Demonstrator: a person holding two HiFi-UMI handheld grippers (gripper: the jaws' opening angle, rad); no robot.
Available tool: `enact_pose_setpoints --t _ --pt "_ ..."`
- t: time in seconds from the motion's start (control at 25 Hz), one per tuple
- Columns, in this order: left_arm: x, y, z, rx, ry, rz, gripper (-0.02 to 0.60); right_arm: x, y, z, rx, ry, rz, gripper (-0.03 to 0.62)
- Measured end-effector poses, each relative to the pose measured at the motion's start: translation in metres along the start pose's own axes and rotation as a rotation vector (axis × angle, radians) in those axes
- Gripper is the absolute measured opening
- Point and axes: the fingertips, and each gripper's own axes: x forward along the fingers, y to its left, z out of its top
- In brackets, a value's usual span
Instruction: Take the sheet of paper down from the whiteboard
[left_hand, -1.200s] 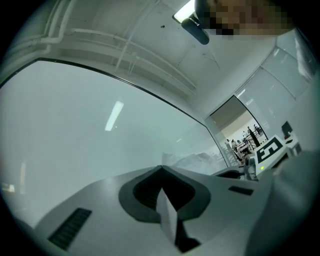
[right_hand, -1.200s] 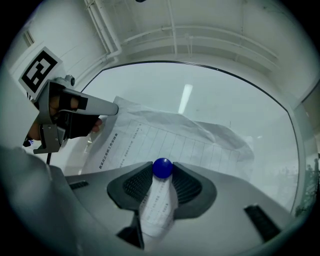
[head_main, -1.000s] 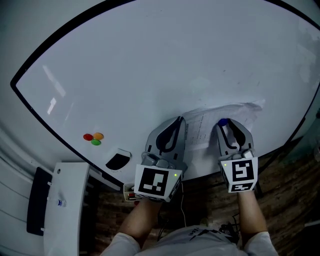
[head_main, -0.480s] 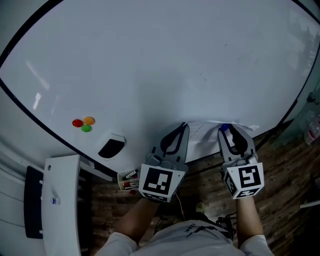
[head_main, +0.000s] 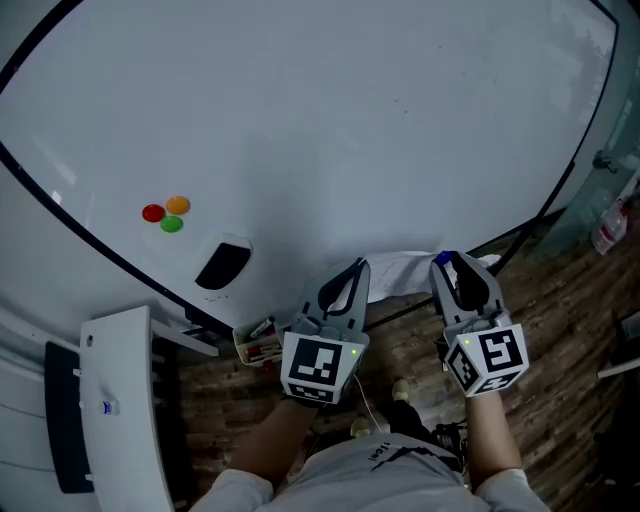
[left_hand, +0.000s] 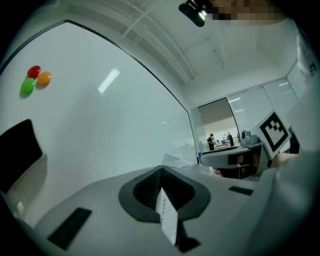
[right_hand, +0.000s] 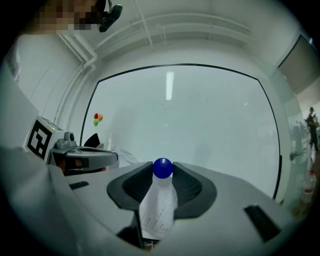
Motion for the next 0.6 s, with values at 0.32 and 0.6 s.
enact_pose_setpoints --t 0.32,0.6 --pt "-0.025 -0.016 -0.016 -0.013 0.023 -0.034 0.012 -0.027 0.013 -0.015 0.023 0.013 -0.027 0.13" --pt "-0.034 -0.027 -0.014 -0.009 0.022 -0.05 0.012 -0.04 0.018 -0.007 -0.028 0.002 -0.039 0.129"
